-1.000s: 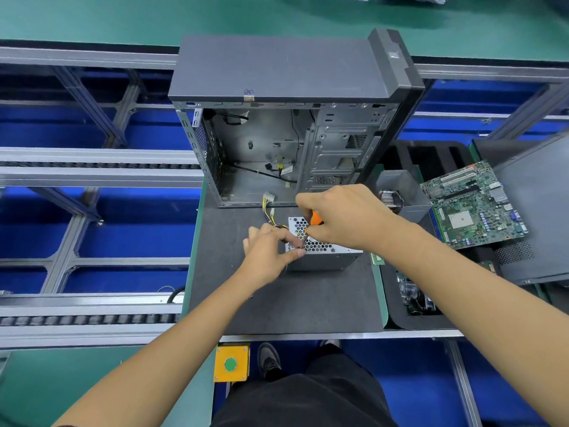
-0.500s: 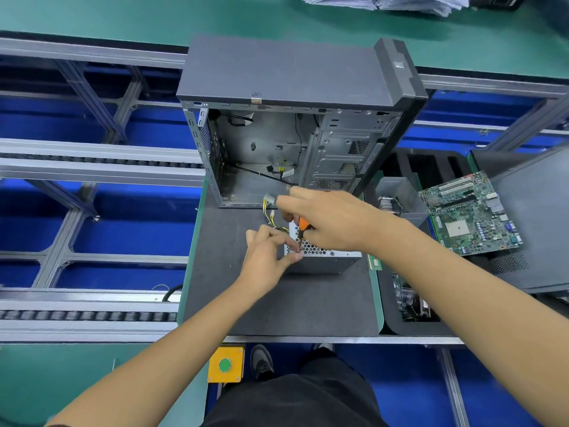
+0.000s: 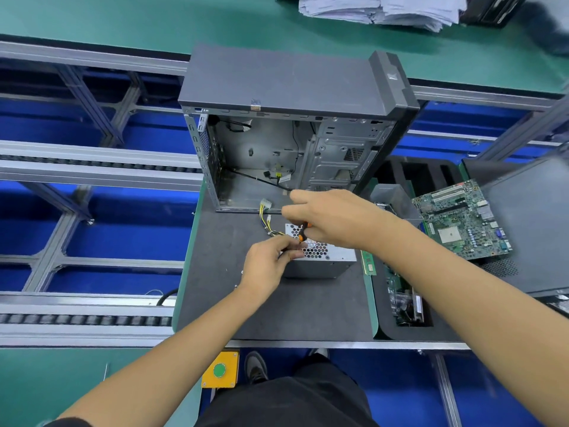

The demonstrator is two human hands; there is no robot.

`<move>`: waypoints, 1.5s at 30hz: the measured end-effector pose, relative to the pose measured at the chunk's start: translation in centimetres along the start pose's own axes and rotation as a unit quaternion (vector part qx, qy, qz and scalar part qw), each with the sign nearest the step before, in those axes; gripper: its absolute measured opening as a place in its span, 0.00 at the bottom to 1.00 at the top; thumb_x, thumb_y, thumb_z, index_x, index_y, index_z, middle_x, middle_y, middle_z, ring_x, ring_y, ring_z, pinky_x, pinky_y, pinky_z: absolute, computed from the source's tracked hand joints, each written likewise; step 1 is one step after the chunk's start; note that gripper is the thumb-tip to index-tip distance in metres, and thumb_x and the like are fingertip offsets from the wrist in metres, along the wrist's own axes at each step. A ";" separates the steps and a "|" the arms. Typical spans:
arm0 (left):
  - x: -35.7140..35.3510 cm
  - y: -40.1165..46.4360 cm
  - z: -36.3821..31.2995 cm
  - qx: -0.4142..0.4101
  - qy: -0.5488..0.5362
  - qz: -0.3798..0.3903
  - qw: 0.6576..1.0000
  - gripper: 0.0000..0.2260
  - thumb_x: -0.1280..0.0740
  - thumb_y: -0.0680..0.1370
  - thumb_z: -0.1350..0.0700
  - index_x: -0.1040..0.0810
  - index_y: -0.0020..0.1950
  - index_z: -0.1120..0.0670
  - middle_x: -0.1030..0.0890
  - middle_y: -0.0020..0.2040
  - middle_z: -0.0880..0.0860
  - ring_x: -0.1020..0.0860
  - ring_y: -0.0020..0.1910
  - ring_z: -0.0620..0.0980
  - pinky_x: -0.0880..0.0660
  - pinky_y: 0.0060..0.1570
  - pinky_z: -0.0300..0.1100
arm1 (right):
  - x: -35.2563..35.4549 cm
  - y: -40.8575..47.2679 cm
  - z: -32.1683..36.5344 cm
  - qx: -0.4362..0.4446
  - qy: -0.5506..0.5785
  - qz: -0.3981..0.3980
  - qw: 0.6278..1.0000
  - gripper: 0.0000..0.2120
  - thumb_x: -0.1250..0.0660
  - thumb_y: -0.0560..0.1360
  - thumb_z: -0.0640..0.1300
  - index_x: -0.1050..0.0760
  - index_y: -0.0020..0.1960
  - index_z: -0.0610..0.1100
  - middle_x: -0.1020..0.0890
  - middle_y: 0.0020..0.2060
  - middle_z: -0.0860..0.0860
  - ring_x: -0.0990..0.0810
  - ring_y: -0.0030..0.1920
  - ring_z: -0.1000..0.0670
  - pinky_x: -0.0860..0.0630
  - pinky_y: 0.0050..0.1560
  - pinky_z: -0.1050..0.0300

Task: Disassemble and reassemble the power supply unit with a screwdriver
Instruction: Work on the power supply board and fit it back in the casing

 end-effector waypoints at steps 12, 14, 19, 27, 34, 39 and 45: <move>0.5 -0.3 0.0 0.009 -0.007 -0.025 1.000 0.15 0.25 0.75 0.58 0.22 0.40 0.38 0.14 0.43 0.38 0.16 0.46 0.40 0.20 0.51 0.46 | 0.6 -0.3 0.5 0.059 -0.057 0.027 0.996 0.11 0.38 0.76 0.38 0.37 0.53 0.50 0.40 0.45 0.52 0.37 0.26 0.47 0.47 0.26 0.55; 0.5 -0.3 0.2 0.017 -0.001 -0.011 1.000 0.13 0.25 0.76 0.56 0.22 0.41 0.37 0.14 0.44 0.38 0.16 0.46 0.40 0.20 0.52 0.49 | 1.0 0.1 0.4 0.062 -0.063 0.023 0.996 0.11 0.38 0.75 0.39 0.39 0.48 0.49 0.40 0.42 0.53 0.41 0.26 0.52 0.50 0.27 0.55; 0.4 -0.2 -0.8 0.032 -0.056 -0.016 0.998 0.07 0.26 0.72 0.43 0.18 0.46 0.43 0.14 0.43 0.41 0.16 0.46 0.43 0.20 0.52 0.53 | 0.8 1.6 0.8 -0.007 -0.075 0.032 0.997 0.07 0.40 0.78 0.50 0.38 0.47 0.50 0.36 0.30 0.52 0.35 0.30 0.44 0.48 0.28 0.54; 0.5 0.1 -1.8 0.006 -0.085 0.006 0.996 0.05 0.33 0.76 0.47 0.21 0.41 0.40 0.14 0.40 0.46 0.17 0.41 0.49 0.20 0.46 0.47 | 1.1 1.3 1.2 0.072 -0.141 0.038 0.987 0.10 0.40 0.79 0.50 0.34 0.59 0.49 0.23 0.43 0.51 0.29 0.33 0.42 0.34 0.28 0.53; 1.8 1.2 -3.0 0.018 -0.049 0.017 0.999 0.09 0.22 0.73 0.52 0.21 0.44 0.42 0.17 0.40 0.39 0.19 0.37 0.43 0.24 0.40 0.36 | 0.6 1.5 0.8 0.098 -0.165 0.044 0.980 0.05 0.41 0.79 0.49 0.33 0.54 0.51 0.27 0.33 0.51 0.26 0.32 0.43 0.41 0.27 0.55; 2.5 1.0 -4.1 -0.088 -0.024 -0.036 0.995 0.06 0.26 0.73 0.54 0.22 0.39 0.47 0.20 0.36 0.46 0.24 0.35 0.42 0.29 0.34 0.36 | 0.4 1.2 0.8 0.072 -0.183 0.009 0.980 0.14 0.44 0.81 0.60 0.33 0.51 0.49 0.40 0.27 0.53 0.43 0.24 0.50 0.48 0.26 0.56; 3.4 2.1 -4.9 -0.095 -0.024 0.096 0.991 0.15 0.29 0.78 0.60 0.18 0.46 0.37 0.15 0.43 0.40 0.18 0.44 0.38 0.23 0.49 0.34 | 1.8 1.0 0.6 0.172 -0.219 0.015 0.960 0.14 0.52 0.82 0.53 0.33 0.62 0.52 0.25 0.44 0.49 0.39 0.25 0.47 0.26 0.32 0.50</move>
Point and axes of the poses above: each hand's wrist, its own y-axis towards the middle knuckle, its own x-axis out of the back of the hand, z = x × y, the point moved 4 cm from there along y, towards the middle knuckle
